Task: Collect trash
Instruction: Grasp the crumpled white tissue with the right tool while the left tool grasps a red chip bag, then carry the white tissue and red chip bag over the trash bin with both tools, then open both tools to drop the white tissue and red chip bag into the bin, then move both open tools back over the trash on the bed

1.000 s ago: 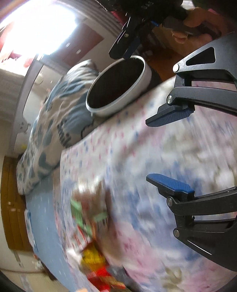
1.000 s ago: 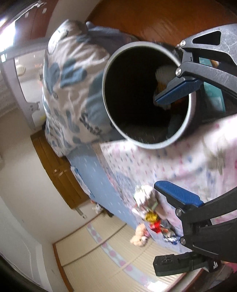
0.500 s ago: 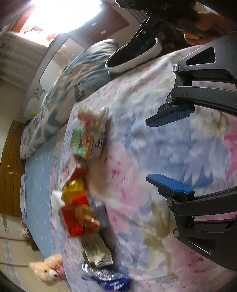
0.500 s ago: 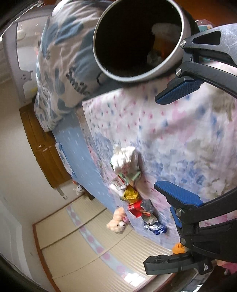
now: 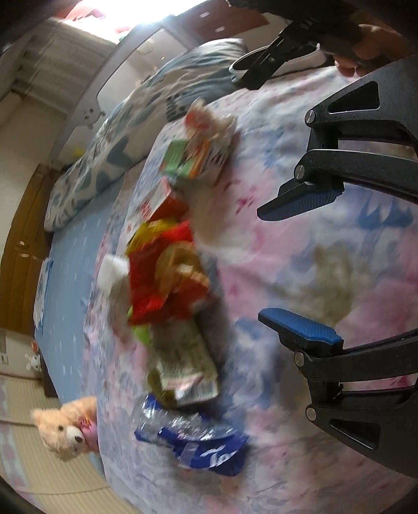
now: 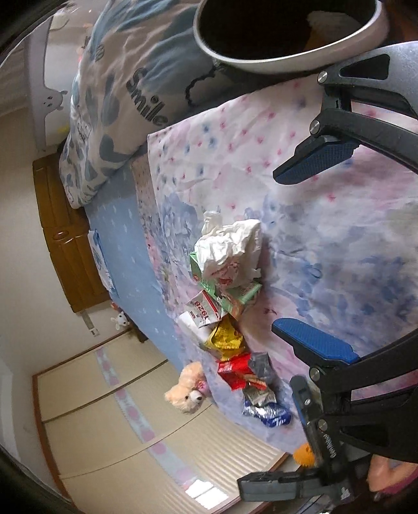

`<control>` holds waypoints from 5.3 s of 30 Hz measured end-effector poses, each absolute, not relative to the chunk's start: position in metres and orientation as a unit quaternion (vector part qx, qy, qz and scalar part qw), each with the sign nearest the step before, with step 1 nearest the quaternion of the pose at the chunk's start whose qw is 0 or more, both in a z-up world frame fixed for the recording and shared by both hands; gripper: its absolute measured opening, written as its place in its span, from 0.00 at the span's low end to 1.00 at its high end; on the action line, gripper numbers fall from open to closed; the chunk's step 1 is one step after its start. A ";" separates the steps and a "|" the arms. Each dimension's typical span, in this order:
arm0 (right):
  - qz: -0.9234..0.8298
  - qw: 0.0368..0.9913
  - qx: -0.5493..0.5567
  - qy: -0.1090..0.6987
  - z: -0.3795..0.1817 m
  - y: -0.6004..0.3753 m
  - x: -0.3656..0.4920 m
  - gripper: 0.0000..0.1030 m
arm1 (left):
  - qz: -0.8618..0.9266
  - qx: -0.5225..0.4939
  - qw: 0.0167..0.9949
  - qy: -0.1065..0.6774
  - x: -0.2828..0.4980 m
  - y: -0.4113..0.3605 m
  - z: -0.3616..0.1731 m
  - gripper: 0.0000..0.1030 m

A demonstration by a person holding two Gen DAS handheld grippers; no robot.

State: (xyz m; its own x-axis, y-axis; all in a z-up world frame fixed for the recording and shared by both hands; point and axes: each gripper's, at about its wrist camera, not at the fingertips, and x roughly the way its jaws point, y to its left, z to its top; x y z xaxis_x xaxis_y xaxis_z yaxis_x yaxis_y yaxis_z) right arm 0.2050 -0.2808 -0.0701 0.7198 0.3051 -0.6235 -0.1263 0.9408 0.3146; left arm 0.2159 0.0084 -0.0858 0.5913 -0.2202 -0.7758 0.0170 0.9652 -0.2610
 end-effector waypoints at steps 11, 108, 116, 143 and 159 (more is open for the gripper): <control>0.112 0.907 0.116 0.388 -0.088 -0.270 0.260 0.41 | -0.052 -0.094 0.892 0.438 0.263 0.017 -0.092 0.45; -0.048 0.917 0.204 0.338 -0.061 -0.517 0.111 0.10 | -0.320 0.075 0.837 0.438 0.206 -0.321 -0.053 0.00; -0.059 0.912 0.211 0.346 -0.066 -0.527 0.119 0.15 | -0.317 0.075 0.833 0.447 0.211 -0.332 -0.060 0.03; 0.020 0.920 0.209 0.330 -0.050 -0.421 0.120 0.81 | -0.206 -0.040 0.865 0.456 0.187 -0.156 -0.074 0.56; 0.097 0.909 0.193 0.357 -0.058 -0.328 0.143 0.81 | -0.114 -0.084 0.884 0.445 0.177 -0.042 -0.082 0.56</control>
State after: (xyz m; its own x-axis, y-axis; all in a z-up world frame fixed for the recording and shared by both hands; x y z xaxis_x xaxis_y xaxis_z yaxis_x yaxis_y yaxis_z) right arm 0.1430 -0.3282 -0.0577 0.7258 0.3132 -0.6125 -0.0379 0.9072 0.4190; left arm 0.1774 -0.0418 -0.0817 0.5785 -0.2773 -0.7671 0.1275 0.9596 -0.2507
